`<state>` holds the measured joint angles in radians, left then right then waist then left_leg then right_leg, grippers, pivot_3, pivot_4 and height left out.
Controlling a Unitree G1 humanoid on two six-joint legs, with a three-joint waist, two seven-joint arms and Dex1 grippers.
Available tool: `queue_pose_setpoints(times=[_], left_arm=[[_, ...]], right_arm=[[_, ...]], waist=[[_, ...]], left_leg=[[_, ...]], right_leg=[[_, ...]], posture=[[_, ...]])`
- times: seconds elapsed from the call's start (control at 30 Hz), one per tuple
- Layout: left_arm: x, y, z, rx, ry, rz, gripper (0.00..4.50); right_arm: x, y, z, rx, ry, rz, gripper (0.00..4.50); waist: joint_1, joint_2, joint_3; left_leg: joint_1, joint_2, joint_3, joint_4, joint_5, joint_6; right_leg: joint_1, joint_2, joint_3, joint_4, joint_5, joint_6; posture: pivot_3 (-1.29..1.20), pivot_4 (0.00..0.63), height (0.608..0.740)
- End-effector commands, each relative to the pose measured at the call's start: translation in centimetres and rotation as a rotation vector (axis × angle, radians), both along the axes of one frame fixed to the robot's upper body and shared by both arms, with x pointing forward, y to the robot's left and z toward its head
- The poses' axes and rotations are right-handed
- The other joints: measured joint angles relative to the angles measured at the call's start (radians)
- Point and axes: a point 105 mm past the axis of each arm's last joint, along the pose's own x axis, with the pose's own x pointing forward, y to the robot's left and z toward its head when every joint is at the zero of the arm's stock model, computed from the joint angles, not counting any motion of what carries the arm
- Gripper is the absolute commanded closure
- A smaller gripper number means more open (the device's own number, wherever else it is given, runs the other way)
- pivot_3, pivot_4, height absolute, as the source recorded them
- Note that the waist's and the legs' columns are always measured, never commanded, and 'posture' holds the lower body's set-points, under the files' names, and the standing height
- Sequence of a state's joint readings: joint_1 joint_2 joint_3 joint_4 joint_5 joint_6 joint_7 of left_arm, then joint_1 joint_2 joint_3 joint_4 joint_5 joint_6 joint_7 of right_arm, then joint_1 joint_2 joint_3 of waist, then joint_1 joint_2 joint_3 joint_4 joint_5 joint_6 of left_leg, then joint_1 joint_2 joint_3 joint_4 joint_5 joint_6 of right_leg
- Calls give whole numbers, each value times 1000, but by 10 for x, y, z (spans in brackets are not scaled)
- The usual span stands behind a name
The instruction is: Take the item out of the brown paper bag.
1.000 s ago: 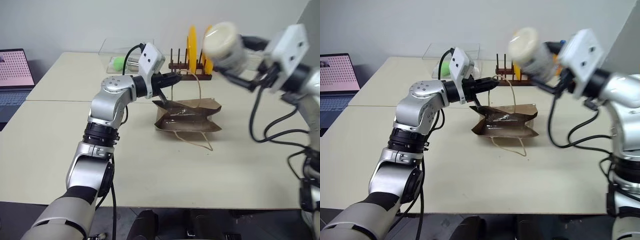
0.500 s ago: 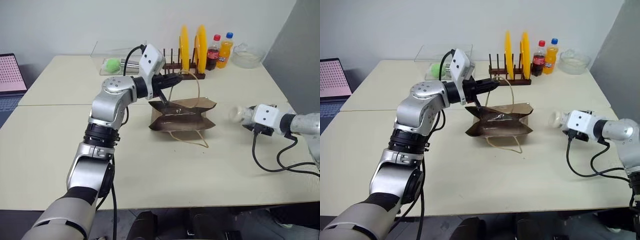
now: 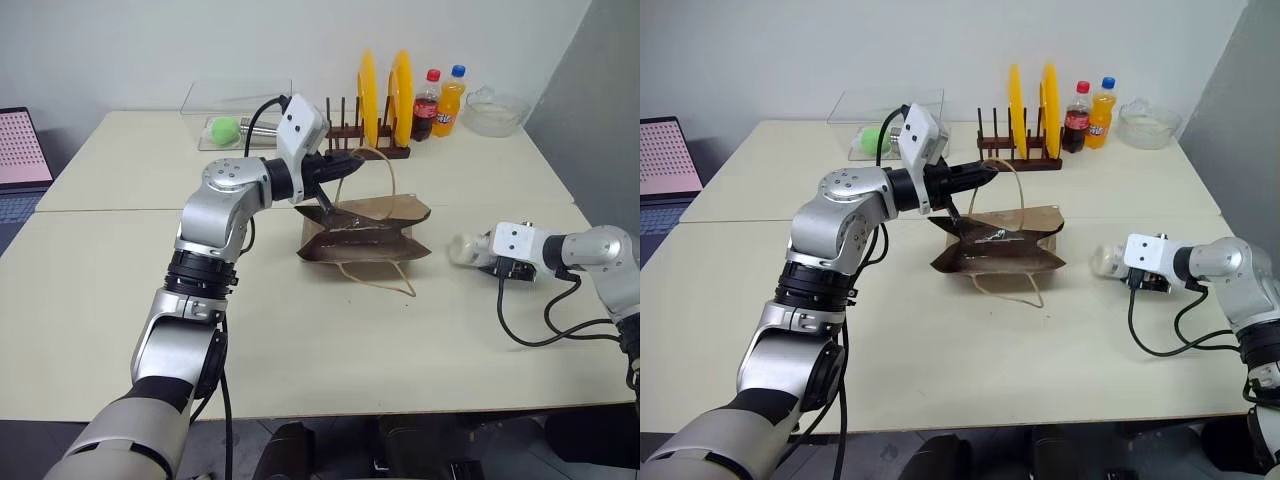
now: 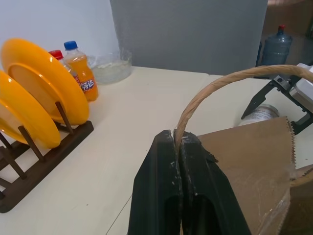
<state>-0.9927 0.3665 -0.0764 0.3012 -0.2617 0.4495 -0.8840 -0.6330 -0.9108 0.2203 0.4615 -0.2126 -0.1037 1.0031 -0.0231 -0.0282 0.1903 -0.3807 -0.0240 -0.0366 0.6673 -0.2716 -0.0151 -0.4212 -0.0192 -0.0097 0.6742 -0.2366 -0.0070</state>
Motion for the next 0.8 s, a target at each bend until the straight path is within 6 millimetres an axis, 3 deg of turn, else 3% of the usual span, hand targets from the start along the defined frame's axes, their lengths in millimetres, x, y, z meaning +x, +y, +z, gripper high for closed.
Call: queue_pose_setpoints(times=[0.03,0.2,0.27,0.5,0.6,0.67,0.8], left_arm=[[-6,-3,16,-2,-66,-15,4500],[-6,-3,16,-4,-64,-18,4500],[-6,-4,17,-7,-63,-19,4500],[-3,-8,17,0,-75,-20,4500],[-1,-11,19,1,-92,-17,4500],[4,-12,25,-16,-104,-12,4500],[17,-13,37,-12,-140,0,4500]], right_arm=[[2,3,10,-7,-23,25,19],[0,2,20,-11,-33,33,19],[-6,4,35,29,-46,38,19],[-41,18,79,168,-80,42,19],[-62,33,95,303,-122,37,19],[-83,52,97,428,-155,64,19],[-117,82,78,669,-180,11,19]], waist=[[0,0,0],[0,0,0],[0,0,0],[6,0,0],[10,0,0],[18,0,0],[26,0,0]], left_leg=[[0,0,0,0,0,0],[0,0,0,0,0,0],[0,0,0,0,0,0],[-1,0,-2,0,0,0],[-1,0,-3,0,0,0],[-1,0,-3,0,0,0],[-2,0,-6,1,0,0]], right_leg=[[0,0,0,0,0,0],[0,0,0,0,0,0],[0,0,0,0,0,0],[0,0,-1,0,0,0],[1,0,-2,0,-1,2],[0,0,-2,0,-3,5],[1,0,-4,0,-3,5]], posture=[[0,150,740],[0,150,740],[0,150,740],[0,150,740],[0,150,740],[0,150,740],[0,150,740]])
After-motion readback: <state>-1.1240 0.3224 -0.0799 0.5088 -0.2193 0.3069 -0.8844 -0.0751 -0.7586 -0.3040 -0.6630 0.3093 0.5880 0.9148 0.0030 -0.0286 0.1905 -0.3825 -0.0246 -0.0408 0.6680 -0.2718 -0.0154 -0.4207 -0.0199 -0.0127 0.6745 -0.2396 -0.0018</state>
